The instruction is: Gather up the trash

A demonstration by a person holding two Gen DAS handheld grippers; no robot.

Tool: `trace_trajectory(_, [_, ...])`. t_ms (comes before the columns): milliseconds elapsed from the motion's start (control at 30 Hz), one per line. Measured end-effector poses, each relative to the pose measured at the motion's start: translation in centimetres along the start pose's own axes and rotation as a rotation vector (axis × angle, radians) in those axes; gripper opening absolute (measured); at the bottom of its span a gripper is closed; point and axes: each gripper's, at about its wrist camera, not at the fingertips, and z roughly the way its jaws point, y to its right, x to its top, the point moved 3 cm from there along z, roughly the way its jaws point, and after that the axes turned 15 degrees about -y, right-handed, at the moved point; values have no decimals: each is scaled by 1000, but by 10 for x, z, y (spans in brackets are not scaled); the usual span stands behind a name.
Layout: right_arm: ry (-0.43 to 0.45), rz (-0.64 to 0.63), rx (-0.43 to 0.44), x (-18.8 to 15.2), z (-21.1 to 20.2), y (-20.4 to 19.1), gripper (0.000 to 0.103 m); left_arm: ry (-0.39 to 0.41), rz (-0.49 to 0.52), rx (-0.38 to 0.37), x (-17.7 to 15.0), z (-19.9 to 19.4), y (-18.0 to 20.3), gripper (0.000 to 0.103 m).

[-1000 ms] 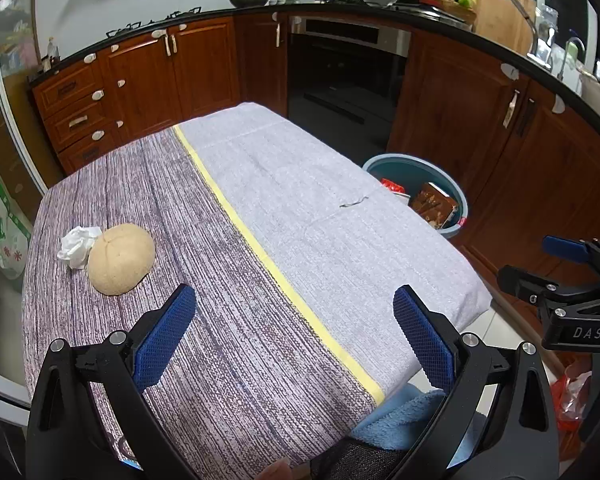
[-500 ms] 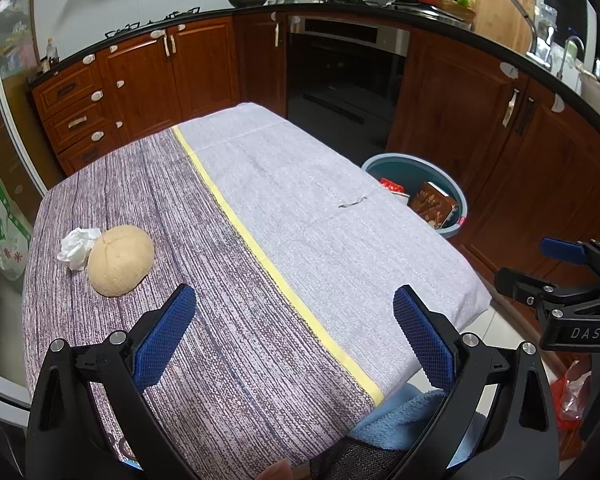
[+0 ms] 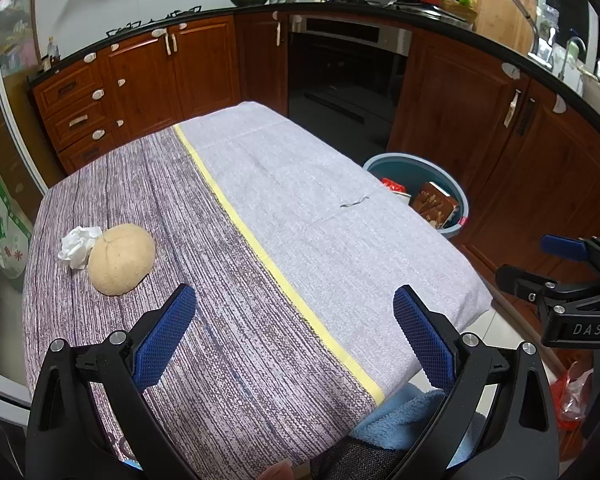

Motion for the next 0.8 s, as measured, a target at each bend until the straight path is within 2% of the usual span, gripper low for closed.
trace_trajectory(800, [-10,-3,-6,2,3,0,97,-4,-19,0,-4,2,-2,99])
